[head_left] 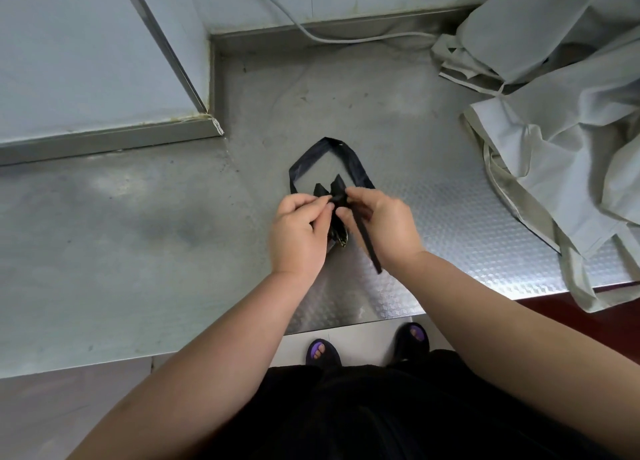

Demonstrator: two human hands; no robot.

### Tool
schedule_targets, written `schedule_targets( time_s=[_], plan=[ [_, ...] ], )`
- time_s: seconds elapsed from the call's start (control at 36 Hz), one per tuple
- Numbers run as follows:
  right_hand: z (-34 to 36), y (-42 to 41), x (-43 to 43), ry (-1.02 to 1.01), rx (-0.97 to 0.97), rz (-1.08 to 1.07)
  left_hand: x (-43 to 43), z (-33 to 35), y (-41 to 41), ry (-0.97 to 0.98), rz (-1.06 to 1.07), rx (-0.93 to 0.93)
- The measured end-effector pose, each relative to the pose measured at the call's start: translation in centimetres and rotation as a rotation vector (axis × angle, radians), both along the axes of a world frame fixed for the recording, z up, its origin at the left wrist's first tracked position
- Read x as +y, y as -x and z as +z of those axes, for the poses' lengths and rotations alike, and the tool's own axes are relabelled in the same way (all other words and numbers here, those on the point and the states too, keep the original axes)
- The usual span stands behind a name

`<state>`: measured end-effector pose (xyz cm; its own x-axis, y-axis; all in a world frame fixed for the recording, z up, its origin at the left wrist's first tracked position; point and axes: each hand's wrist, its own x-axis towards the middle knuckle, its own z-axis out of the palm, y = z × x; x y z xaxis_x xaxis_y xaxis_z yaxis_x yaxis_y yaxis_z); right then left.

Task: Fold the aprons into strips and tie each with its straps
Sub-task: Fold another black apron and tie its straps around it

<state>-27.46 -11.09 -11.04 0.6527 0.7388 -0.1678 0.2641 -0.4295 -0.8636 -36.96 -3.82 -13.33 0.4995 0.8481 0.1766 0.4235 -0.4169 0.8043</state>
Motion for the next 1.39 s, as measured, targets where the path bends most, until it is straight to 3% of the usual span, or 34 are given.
schedule_targets(
  time_s=[0.19,0.31,0.39,0.58,0.69,0.81,0.89,1.06,1.22,1.39],
  plan=[
    [-0.4,-0.5,-0.3,0.031,-0.19,0.12,0.2,-0.6,0.3,0.022,-0.055,-0.055],
    [-0.3,-0.6,-0.2,-0.049,-0.066,-0.007,0.4,-0.5,0.1,0.017,-0.022,-0.106],
    [-0.4,-0.2,0.0,-0.061,-0.207,0.045,0.4,-0.8,0.2,0.09,-0.012,-0.11],
    [-0.7,0.3,-0.2,-0.091,-0.304,0.093,0.3,-0.3,-0.2,0.618,0.041,-0.319],
    [-0.7,0.8,-0.3,-0.155,-0.167,0.004,0.2,0.2,-0.7,0.682,0.08,-0.344],
    [-0.5,0.9,-0.1,-0.17,0.07,0.063,0.1,-0.1,-0.7,0.658,0.105,-0.345],
    [-0.6,1.1,0.1,-0.185,0.142,0.073,0.2,-0.1,-0.5,0.643,0.102,-0.349],
    [-1.2,0.9,0.3,-0.231,0.305,-0.17,-0.3,0.1,-0.7,0.635,0.123,-0.35],
    [-1.0,1.4,0.3,-0.271,0.375,-0.025,-0.2,0.2,-0.5,0.666,0.103,-0.352],
    [-0.8,1.0,0.3,-0.174,0.261,0.117,0.0,0.7,0.1,0.766,0.034,-0.34]
  ],
)
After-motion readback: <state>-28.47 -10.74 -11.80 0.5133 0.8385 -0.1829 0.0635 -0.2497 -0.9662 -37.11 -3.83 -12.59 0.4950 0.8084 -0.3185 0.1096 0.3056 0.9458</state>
